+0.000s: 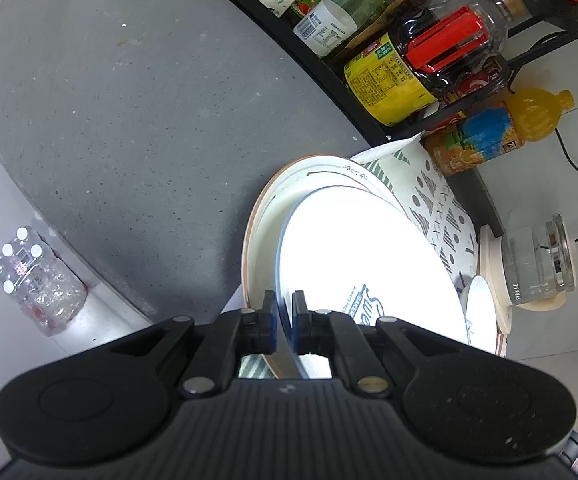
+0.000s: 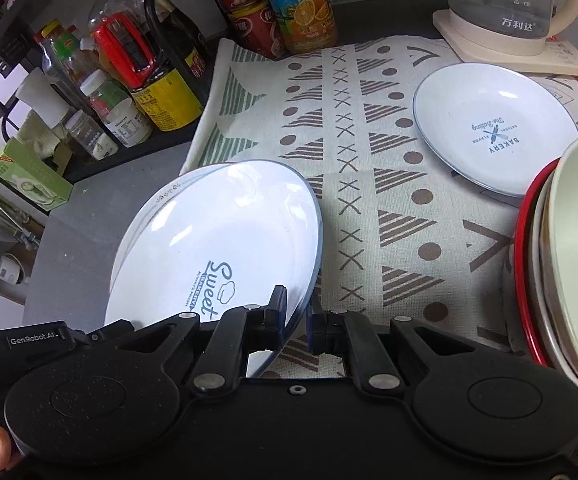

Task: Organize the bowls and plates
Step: 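Lift the 'Sweet' plate with both grippers and carry it over the flower-pattern plate, then lower the 'Sweet' plate onto the flower-pattern plate and open both grippers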

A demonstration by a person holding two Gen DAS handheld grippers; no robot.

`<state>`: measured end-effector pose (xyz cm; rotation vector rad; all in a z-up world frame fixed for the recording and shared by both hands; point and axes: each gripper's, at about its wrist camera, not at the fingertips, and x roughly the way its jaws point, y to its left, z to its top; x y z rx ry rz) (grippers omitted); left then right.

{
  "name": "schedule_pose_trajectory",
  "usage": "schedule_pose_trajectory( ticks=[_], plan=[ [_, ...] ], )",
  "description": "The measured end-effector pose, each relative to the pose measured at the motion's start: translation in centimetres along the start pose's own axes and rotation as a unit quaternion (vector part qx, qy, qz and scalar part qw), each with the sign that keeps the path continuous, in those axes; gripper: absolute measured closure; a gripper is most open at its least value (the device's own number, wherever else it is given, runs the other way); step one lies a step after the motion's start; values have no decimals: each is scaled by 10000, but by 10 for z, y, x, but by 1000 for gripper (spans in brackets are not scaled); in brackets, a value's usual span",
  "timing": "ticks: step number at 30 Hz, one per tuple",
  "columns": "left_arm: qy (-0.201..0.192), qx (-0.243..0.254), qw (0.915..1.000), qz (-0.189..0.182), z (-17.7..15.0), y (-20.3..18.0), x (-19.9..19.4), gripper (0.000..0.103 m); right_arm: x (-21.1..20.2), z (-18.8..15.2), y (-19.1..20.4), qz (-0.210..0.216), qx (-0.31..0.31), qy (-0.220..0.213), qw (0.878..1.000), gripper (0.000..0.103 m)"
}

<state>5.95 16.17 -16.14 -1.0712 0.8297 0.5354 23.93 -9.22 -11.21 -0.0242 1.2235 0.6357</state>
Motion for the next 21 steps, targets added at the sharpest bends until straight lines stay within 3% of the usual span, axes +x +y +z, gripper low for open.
schedule_pose_trajectory(
  ticks=[11,21],
  plan=[
    [225,11,9997,78,5,2,9,98,13,4,-7,-27,275,85,9996,95],
    [93,137,9995,286,26,-2,-4,94,21,15,-13,-45,407,82,9991,95]
  ],
)
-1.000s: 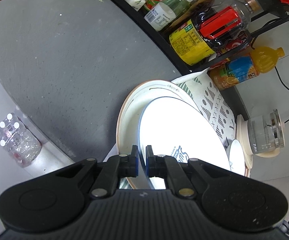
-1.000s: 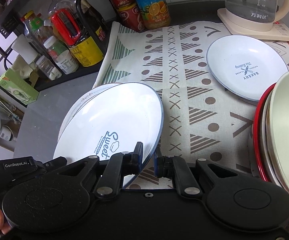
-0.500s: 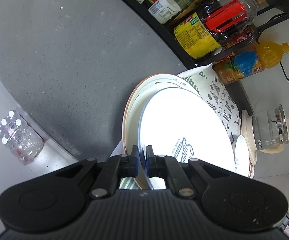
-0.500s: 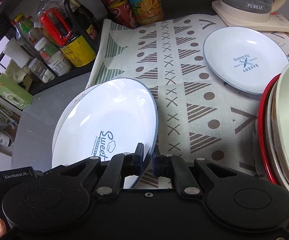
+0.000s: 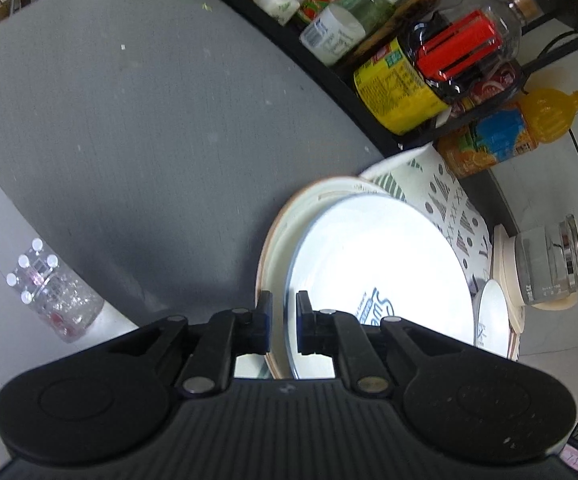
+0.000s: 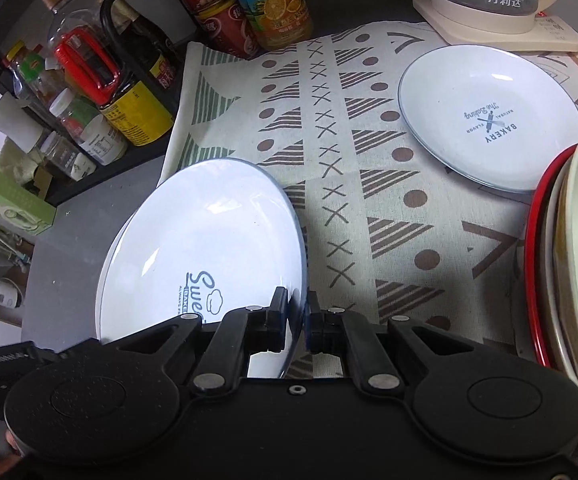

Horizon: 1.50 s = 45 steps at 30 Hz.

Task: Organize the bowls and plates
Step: 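Lower the 'Sweet' plate onto the flower-pattern plate and open both grippers, then move both grippers to the rim of the white 'BAKERY' plate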

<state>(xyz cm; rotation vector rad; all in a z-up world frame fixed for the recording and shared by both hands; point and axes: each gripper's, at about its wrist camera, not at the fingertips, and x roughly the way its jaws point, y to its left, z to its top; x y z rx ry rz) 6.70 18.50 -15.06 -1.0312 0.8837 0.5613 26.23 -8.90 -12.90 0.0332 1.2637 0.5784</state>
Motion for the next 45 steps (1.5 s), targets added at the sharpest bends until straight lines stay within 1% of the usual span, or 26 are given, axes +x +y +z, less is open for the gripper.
schedule_pose_trajectory(
  ticks=[1,2,3,4,5,7,11,16,18,20,21,23,25,28,31,34,38,39,41,43,44,45],
  plan=[
    [-31,26,10000,68,2,0,-1,88,1,0,-1,-4,12,14,10000,95],
    [-65,78,9999,132,5,-1,-1,79,2,0,-1,-9,21,27,10000,95],
    [-94,146,9997,189,6,-2,-1,73,3,0,-2,6,21,25,10000,95],
    [-122,180,9995,230,8,-2,-1,65,3,1,-2,10,6,28,10000,94],
    [-142,169,9994,261,9,-2,0,62,4,1,-1,9,-11,30,10000,94],
    [-121,128,9995,261,10,-2,4,61,5,2,0,-10,-84,26,10000,94],
    [-60,150,9996,249,8,-6,13,61,7,4,2,13,-161,49,9999,93],
    [-105,190,9991,364,6,-10,21,61,11,6,3,43,-251,54,9997,93],
    [-67,165,9991,391,7,-10,23,62,11,7,3,36,-285,41,9996,93],
    [-50,121,9992,373,7,-8,25,66,12,8,3,57,-295,49,9995,93],
    [-61,114,9993,359,8,-8,26,66,13,8,3,72,-297,60,9995,93],
    [-96,129,9992,368,8,-8,26,76,15,9,2,107,-301,81,9995,93],
    [-103,66,9995,279,9,-7,26,80,16,9,3,126,-323,104,9993,92],
    [-131,40,9996,256,9,-6,26,82,19,9,3,158,-377,139,9991,92],
    [-214,-23,9996,193,8,-1,23,86,24,6,6,184,-419,266,9986,91],
    [-248,-91,9995,172,9,2,19,90,24,1,17,83,-756,243,9968,87],
    [-238,-29,9994,235,10,0,19,90,22,3,18,67,-771,244,9967,87],
    [-232,3,9994,272,10,-2,19,90,20,4,17,61,-772,205,9968,84],
    [-187,25,9992,354,11,-3,19,90,13,6,16,24,-811,112,9966,82],
    [-170,4,9988,463,12,-4,17,86,8,10,15,86,-785,93,9968,71],
    [-169,-22,9986,493,12,-5,16,86,5,11,13,120,-763,73,9970,69],
    [-175,-36,9986,495,13,-5,14,85,1,12,13,145,-758,38,9970,62]
  ],
)
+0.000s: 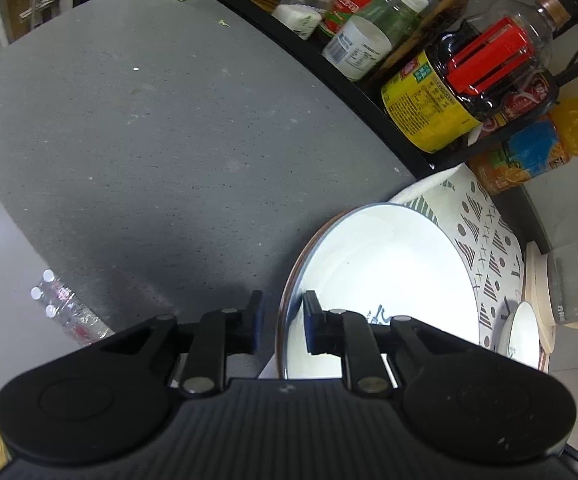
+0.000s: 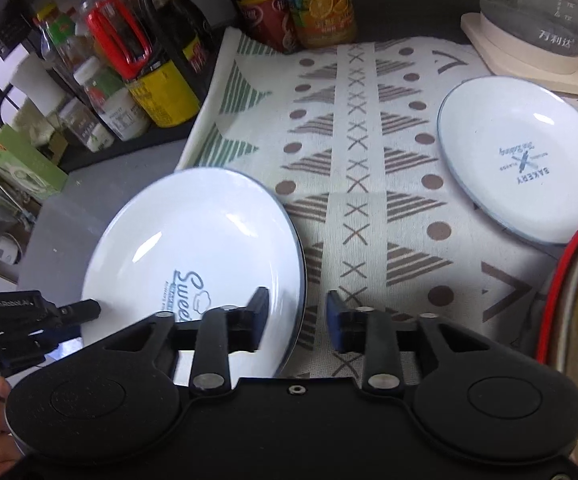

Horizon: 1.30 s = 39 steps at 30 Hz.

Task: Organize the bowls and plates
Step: 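Move both grippers to the rim of the white 'BAKERY' plate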

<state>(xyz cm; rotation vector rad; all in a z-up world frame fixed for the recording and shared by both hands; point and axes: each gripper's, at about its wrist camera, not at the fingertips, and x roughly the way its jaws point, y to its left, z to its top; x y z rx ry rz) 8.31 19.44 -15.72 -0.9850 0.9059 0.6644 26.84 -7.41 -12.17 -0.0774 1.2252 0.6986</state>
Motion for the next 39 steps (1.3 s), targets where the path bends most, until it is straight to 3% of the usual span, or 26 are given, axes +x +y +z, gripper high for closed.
schedule_pose_trajectory(
  ticks=[5,7,13,20,25,39],
  plan=[
    [-30,221,9997,27,1,-13,-8,57,-21,4,-2,21,-96,-216,9997,34],
    [-84,355,9993,65,0,-20,-13,48,-28,4,-3,7,-173,-286,9994,16],
    [-148,830,9964,-14,-5,-44,-24,35,-51,5,-8,33,-291,-507,9983,1],
    [-429,1397,9889,-273,-16,-76,-39,10,-77,1,-18,-113,-241,-801,9964,0],
    [-436,1694,9834,-489,-23,-99,-44,1,-95,-1,-30,-145,-76,-993,9949,0],
    [-278,2320,9685,-865,-54,-148,-48,1,-134,-17,-75,-337,595,-1328,9888,0]
  ],
)
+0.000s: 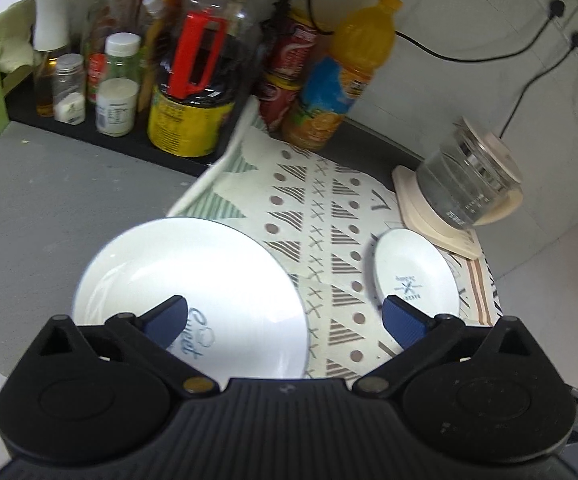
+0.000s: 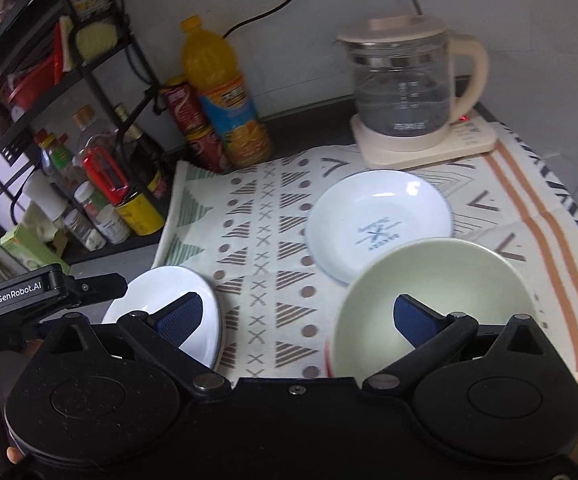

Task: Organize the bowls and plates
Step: 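Move both grippers to the rim of the white 'BAKERY' plate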

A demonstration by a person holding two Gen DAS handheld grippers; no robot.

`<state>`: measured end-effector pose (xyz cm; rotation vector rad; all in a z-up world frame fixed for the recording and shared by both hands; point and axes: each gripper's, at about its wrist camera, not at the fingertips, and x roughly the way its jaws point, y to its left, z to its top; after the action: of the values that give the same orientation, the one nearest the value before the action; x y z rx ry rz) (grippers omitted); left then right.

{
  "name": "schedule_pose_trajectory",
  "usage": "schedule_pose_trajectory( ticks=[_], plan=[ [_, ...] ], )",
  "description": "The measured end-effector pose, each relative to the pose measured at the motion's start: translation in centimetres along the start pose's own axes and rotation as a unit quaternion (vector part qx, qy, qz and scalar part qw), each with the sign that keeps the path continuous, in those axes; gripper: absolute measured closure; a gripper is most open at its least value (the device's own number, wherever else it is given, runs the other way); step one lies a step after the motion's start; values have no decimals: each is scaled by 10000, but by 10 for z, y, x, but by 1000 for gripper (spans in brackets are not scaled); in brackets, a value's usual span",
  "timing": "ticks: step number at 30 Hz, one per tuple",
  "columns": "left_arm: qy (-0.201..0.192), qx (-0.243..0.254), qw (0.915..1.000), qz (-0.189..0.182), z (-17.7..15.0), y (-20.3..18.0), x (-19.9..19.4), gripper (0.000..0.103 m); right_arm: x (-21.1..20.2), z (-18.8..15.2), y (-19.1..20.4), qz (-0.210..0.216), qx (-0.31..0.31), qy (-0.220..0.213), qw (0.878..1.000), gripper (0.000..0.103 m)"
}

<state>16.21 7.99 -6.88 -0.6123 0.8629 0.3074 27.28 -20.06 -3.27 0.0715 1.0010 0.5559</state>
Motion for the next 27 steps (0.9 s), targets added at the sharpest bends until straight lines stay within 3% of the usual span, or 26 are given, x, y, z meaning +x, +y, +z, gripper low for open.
schedule_pose_trajectory(
  ticks=[15,27],
  plan=[
    [223,490,9982,-258,-2,-55,18,1,-18,3,-45,-310,303,-188,9989,0],
    [359,731,9964,-250,15,-88,51,1,-6,27,-75,-443,423,-192,9979,0]
  ],
)
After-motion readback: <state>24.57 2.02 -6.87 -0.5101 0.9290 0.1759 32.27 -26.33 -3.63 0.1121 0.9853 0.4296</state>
